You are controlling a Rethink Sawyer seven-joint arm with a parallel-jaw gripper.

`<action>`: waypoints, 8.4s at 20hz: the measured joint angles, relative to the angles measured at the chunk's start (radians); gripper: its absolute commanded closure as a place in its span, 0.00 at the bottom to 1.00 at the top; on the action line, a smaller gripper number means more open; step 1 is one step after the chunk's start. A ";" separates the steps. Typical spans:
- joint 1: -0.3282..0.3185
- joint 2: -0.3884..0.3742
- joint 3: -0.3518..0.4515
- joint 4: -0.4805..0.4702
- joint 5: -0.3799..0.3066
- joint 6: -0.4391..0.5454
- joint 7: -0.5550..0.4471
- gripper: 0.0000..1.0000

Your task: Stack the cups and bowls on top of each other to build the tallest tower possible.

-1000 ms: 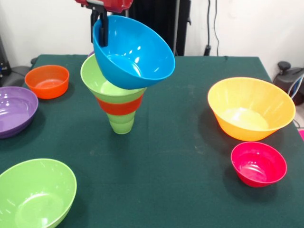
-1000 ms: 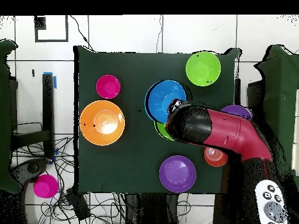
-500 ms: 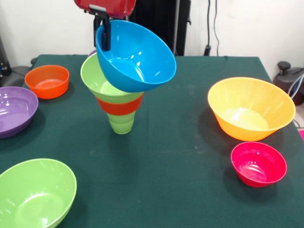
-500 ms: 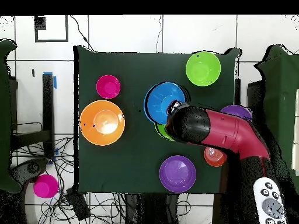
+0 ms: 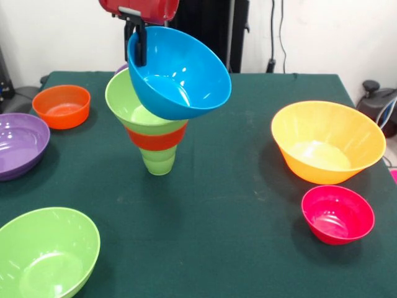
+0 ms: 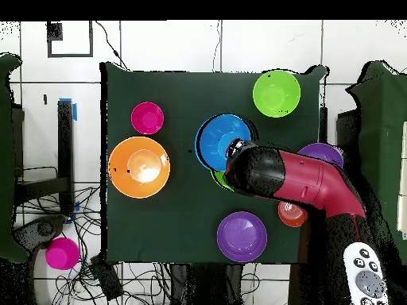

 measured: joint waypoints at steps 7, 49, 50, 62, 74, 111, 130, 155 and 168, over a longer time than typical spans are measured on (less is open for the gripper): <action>-0.001 -0.010 0.000 0.008 0.000 0.000 0.000 1.00; -0.060 -0.048 0.000 0.109 0.000 0.000 0.000 1.00; -0.060 -0.048 0.000 0.110 0.000 0.000 0.000 1.00; -0.060 -0.048 0.000 0.109 0.000 0.000 0.000 1.00; -0.060 -0.047 0.000 0.109 0.000 -0.008 0.000 1.00; -0.038 0.001 0.009 0.049 -0.053 -0.021 0.000 1.00; -0.045 0.000 0.011 0.049 -0.056 -0.021 0.000 1.00; -0.053 0.000 0.020 0.049 -0.057 -0.021 0.000 1.00; -0.076 0.000 0.043 0.049 -0.057 -0.021 0.000 1.00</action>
